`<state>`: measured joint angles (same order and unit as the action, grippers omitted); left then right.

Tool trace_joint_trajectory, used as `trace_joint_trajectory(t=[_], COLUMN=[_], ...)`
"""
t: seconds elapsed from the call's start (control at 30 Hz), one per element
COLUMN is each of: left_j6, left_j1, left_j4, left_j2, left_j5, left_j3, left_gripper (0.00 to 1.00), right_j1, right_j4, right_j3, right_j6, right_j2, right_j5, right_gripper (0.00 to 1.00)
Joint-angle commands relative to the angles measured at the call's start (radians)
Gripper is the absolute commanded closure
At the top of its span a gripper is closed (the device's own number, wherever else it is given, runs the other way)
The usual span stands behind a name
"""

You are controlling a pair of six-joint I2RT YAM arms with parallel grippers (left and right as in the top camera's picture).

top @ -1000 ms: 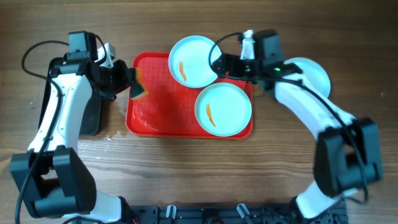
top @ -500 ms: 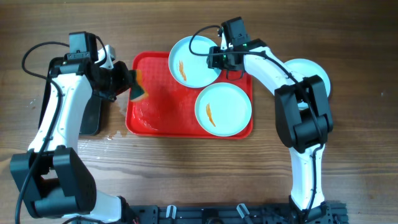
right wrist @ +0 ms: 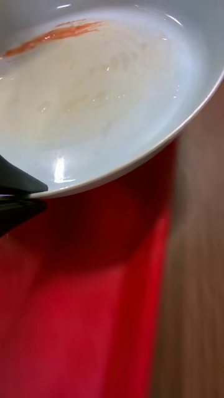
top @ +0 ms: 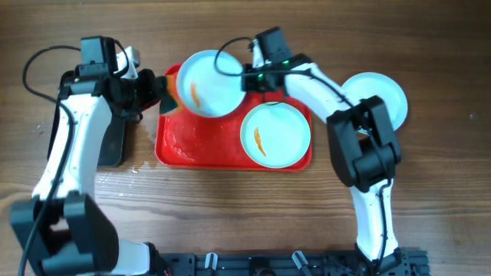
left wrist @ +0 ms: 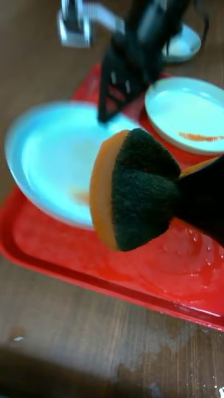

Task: Clean dirty plates on tray and stack at the side
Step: 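Reach the right gripper to the rim of the left plate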

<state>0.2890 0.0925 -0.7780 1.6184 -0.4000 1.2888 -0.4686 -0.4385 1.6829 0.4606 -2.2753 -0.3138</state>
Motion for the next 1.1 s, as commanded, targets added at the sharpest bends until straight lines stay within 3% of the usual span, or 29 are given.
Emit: trace_joint_trajectory(t=[0.0,0.13,0.37,0.5,0.67,0.9,1.07], left_j6=[-0.021,-0.021,-0.020,-0.020,-0.013,-0.013,-0.013], left_j1=[0.001,0.001,-0.031,-0.106,-0.176,-0.176,-0.176], left_j4=[-0.004,-0.076,-0.030,0.059,0.068,0.070,0.091], left_j2=[-0.108,-0.087,-0.080,-0.080,-0.074,0.043,0.149], left_j5=[0.027,0.095,0.095,0.095,0.190,0.188,0.113], left_j3=[-0.002,-0.009,-0.127,-0.179,-0.180,-0.180,-0.180], left_gripper=[0.96,0.96,0.96,0.96,0.96,0.96,0.96], right_j1=[-0.092,-0.171,-0.192,-0.226,-0.242,-0.240,-0.240], right_j4=[-0.042,-0.232,-0.439,-0.428,-0.415,-0.356,-0.348], right_j3=[0.008,0.008,0.008,0.004,0.004,0.004,0.004], right_j6=[0.077,0.249,0.313,0.326,0.264,0.050,0.013], right_j2=[0.028,0.028,0.028,0.027,0.027,0.027,0.027], right_j5=[0.034,0.207,0.213,0.268,0.273,0.156,0.155], right_gripper=[0.96,0.96,0.96,0.96,0.96,0.96,0.96])
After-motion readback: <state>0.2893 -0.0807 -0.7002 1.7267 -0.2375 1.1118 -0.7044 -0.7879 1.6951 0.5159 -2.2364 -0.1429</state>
